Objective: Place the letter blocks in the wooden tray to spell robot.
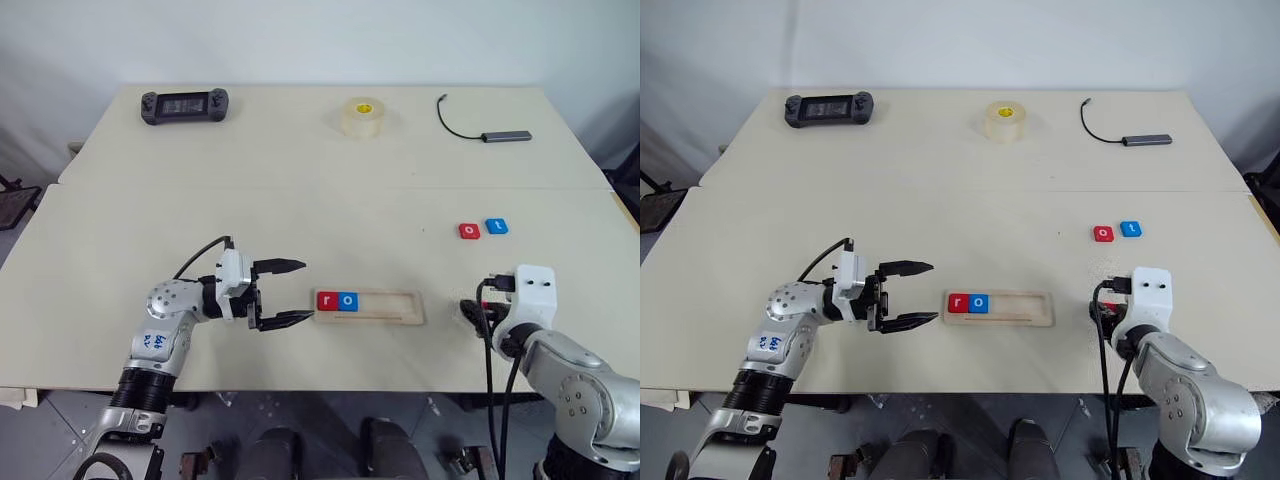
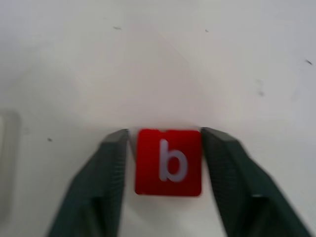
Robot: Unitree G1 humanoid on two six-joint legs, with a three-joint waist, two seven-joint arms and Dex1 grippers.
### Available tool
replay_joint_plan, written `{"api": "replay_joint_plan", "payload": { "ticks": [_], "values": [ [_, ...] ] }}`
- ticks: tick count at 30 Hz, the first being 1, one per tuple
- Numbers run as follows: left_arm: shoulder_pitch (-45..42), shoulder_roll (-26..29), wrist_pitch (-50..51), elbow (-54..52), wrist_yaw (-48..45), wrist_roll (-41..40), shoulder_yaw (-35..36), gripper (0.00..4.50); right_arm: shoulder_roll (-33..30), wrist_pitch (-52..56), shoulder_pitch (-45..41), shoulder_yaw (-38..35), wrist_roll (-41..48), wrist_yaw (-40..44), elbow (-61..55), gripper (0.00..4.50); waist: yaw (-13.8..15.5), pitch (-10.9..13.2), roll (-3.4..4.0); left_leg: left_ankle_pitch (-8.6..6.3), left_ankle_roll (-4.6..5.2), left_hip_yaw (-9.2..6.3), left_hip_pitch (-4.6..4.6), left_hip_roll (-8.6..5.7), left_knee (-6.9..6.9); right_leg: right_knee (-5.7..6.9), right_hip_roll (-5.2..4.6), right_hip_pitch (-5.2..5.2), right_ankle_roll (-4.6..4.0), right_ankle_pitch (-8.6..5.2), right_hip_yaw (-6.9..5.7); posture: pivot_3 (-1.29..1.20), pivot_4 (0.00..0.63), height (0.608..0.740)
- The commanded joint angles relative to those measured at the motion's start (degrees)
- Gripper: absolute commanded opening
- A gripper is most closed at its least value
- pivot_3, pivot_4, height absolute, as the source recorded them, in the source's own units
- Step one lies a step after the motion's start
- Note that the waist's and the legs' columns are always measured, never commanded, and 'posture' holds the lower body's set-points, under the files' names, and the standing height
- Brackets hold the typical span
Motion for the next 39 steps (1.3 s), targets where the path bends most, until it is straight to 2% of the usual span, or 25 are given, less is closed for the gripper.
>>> {"api": "replay_joint_plan", "payload": {
  "ticks": [1,3,6,10,12,14,20,25,28,35,36,39],
  "values": [
    [-0.41,0.80,-0.92,-0.74,-0.22,0.09,0.87,4.50,-9.52,-2.04,-0.90,-0.93,2.67,8.18,2.81,3.79,0.09,0.00,0.00,-0.01,0.02,0.00,0.00,-0.01,0.00,0.00,-0.01,0.01,0.00,0.00,0.00,0.00,0.150,0.740],
    [-0.14,1.15,-0.95,-0.95,-0.15,0.03,1.17,4.50,-17.09,-6.08,-0.03,-0.16,4.69,15.89,6.36,4.43,0.22,0.02,0.02,0.00,0.13,0.01,-0.02,-0.10,0.00,-0.05,-0.07,0.03,0.00,0.00,0.01,0.00,0.150,0.740],
    [0.55,1.62,-1.03,-1.71,-0.05,0.08,1.10,4.50,-28.78,-18.03,4.56,1.94,6.40,32.11,12.83,4.49,0.21,0.02,0.01,-0.01,0.17,0.01,-0.02,-0.09,-0.02,-0.23,-0.05,0.10,0.03,0.01,-0.01,0.00,0.150,0.740],
    [0.90,1.84,-1.04,-2.37,0.06,0.18,0.93,4.50,-35.57,-36.88,8.22,4.32,3.39,44.96,21.79,4.49,0.09,0.05,-0.04,-0.02,0.18,0.01,-0.01,0.00,-0.07,-0.34,0.04,0.17,0.05,0.03,-0.08,0.00,0.150,0.740],
    [1.20,1.69,-0.66,-3.19,0.56,0.10,0.93,4.50,-37.64,-53.53,6.29,7.23,-0.21,54.07,32.01,4.49,-0.12,0.07,-0.07,-0.02,0.18,0.11,0.00,0.00,-0.05,-0.34,0.01,0.17,0.12,0.06,-0.02,0.00,0.150,0.740],
    [1.74,1.65,-0.32,-4.13,0.86,0.07,0.80,4.50,-39.78,-63.47,2.45,11.88,-3.45,60.64,41.46,4.49,-0.09,0.08,-0.08,-0.01,0.20,0.19,0.04,-0.01,0.00,-0.40,-0.01,0.22,0.20,0.11,0.00,0.00,0.150,0.740],
    [2.67,2.54,0.92,-6.42,0.99,-0.36,1.09,4.50,-41.57,-74.83,-8.19,22.21,-9.52,71.59,58.98,4.49,0.00,0.08,-0.08,0.01,0.14,0.15,0.05,0.09,0.01,-0.43,0.01,0.21,0.20,0.10,-0.05,0.00,0.150,0.740],
    [2.97,3.04,1.63,-7.71,1.45,-0.45,1.45,4.50,-40.11,-80.57,-13.88,26.51,-13.55,74.03,68.32,4.49,0.03,0.08,-0.08,0.01,0.12,0.07,0.02,0.06,0.08,-0.53,-0.06,0.29,0.20,0.11,-0.13,0.00,0.150,0.740],
    [3.37,3.12,1.91,-8.46,1.75,-0.50,1.53,4.50,-39.51,-81.59,-15.42,27.19,-14.20,74.25,70.61,3.90,0.03,0.08,-0.08,0.01,0.09,0.06,0.03,0.07,0.10,-0.59,-0.06,0.29,0.20,0.11,-0.14,0.00,0.150,0.740],
    [3.98,3.02,2.27,-9.37,2.60,-0.42,1.87,4.50,-38.53,-82.22,-15.94,25.88,-12.93,73.30,69.94,1.63,0.07,0.08,-0.07,0.01,0.05,0.00,0.02,0.08,0.10,-0.57,-0.06,0.30,0.20,0.11,-0.22,0.00,0.150,0.740],
    [4.01,2.99,2.27,-9.40,2.68,-0.42,1.91,4.50,-38.48,-82.18,-15.88,25.59,-12.73,73.05,68.97,1.47,0.06,0.08,-0.07,0.01,0.05,0.00,0.02,0.08,0.10,-0.57,-0.06,0.30,0.20,0.11,-0.22,0.00,0.150,0.740],
    [3.92,2.91,2.26,-9.29,2.85,-0.38,1.88,4.50,-39.26,-81.71,-15.85,25.40,-12.26,73.91,64.97,1.47,0.00,0.08,-0.06,0.02,0.03,0.00,0.02,0.09,0.10,-0.56,-0.06,0.27,0.20,0.11,-0.22,0.00,0.150,0.740]
  ]
}}
